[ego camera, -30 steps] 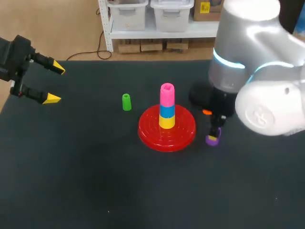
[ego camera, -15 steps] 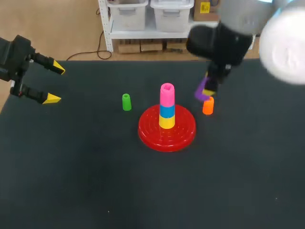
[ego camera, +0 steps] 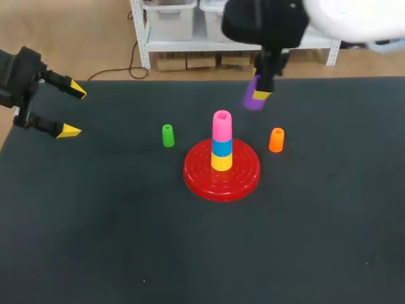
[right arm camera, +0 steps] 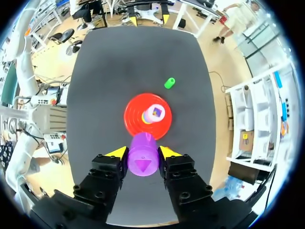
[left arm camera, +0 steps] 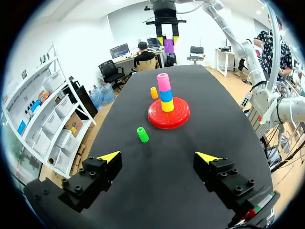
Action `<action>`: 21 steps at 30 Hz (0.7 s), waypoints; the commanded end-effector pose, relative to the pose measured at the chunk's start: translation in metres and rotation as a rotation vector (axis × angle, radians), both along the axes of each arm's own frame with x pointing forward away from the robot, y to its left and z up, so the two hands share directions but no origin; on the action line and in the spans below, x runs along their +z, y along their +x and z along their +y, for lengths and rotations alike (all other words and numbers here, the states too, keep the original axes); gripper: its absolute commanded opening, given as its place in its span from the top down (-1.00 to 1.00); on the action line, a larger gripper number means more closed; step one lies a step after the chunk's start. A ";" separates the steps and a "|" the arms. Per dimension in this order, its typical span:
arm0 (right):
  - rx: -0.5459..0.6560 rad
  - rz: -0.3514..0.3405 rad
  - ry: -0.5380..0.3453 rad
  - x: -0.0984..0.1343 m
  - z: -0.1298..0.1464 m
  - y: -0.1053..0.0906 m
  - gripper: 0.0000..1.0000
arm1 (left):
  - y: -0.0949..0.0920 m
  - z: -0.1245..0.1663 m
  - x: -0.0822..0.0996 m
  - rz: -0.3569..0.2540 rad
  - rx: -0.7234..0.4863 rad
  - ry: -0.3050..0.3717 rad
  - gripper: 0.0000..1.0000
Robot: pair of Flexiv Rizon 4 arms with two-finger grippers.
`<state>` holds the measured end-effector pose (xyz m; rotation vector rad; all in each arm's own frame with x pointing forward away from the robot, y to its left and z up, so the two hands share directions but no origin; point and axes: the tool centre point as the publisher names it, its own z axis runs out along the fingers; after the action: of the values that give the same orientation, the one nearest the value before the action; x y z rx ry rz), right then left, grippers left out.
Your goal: Pick up and stack the cylinders on the red base in this order: pink,purple,orange,green
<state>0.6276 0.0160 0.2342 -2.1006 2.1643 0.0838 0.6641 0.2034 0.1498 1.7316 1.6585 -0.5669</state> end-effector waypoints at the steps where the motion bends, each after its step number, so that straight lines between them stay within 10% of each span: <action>1: 0.016 0.047 -0.059 -0.007 0.017 0.011 1.00 | 0.001 0.000 -0.001 0.000 -0.001 0.000 -1.00; 21: 0.031 0.068 -0.084 -0.039 0.042 0.027 1.00 | 0.001 0.000 -0.001 0.000 -0.001 0.000 -1.00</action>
<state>0.6504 0.0536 0.1974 -2.2020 2.2048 0.0685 0.6641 0.2034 0.1498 1.7316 1.6585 -0.5668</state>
